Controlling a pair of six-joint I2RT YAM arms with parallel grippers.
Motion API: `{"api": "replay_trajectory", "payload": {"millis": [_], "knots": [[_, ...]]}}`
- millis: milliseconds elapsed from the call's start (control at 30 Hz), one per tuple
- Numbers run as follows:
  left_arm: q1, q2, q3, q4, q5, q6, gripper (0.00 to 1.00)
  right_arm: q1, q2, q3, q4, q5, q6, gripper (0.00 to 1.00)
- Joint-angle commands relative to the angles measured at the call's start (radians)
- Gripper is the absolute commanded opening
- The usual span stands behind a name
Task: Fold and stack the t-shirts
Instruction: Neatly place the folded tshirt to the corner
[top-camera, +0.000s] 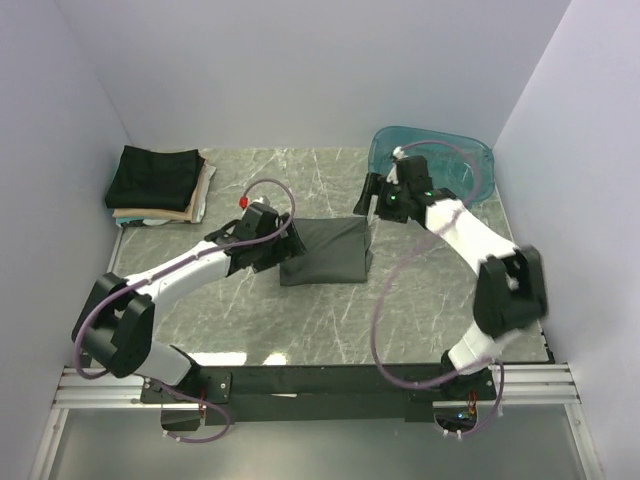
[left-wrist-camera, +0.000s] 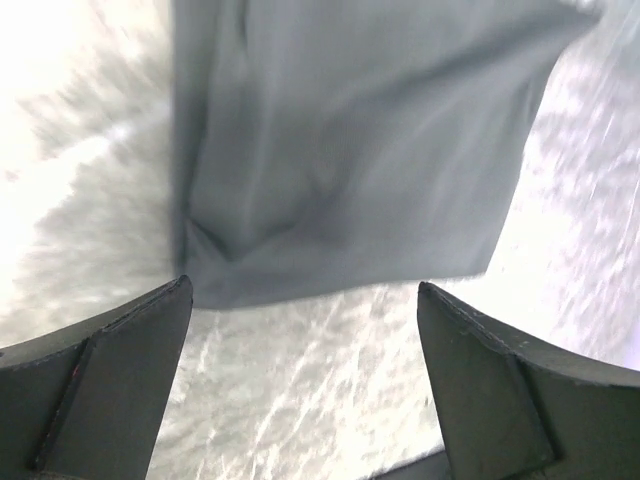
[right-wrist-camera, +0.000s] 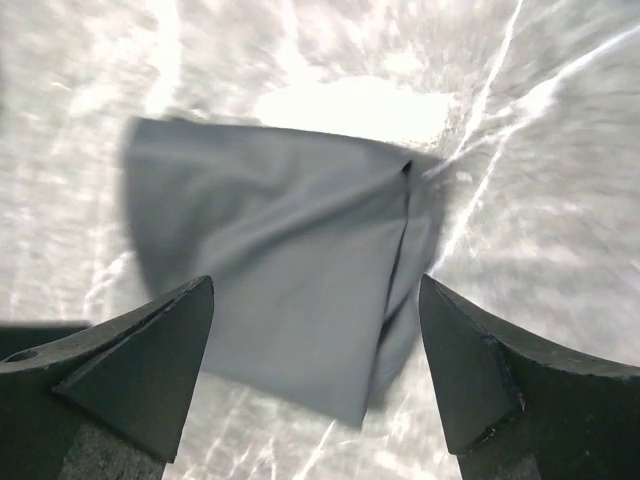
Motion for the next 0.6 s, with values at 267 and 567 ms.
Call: {"api": "replay_trajectory", "payload": {"millis": [267,567], "knots": [[0.111,0.11,0.17,-0.048,-0.13,0.124,0.99,0.019,-0.68,-0.316,-0.033,0.35,0.056,0.94],[0.129,0.34,0.305,-0.041,-0.039,0.206,0.99,0.01,-0.892,-0.457,-0.092,0.498,0.074,1.0]]}}
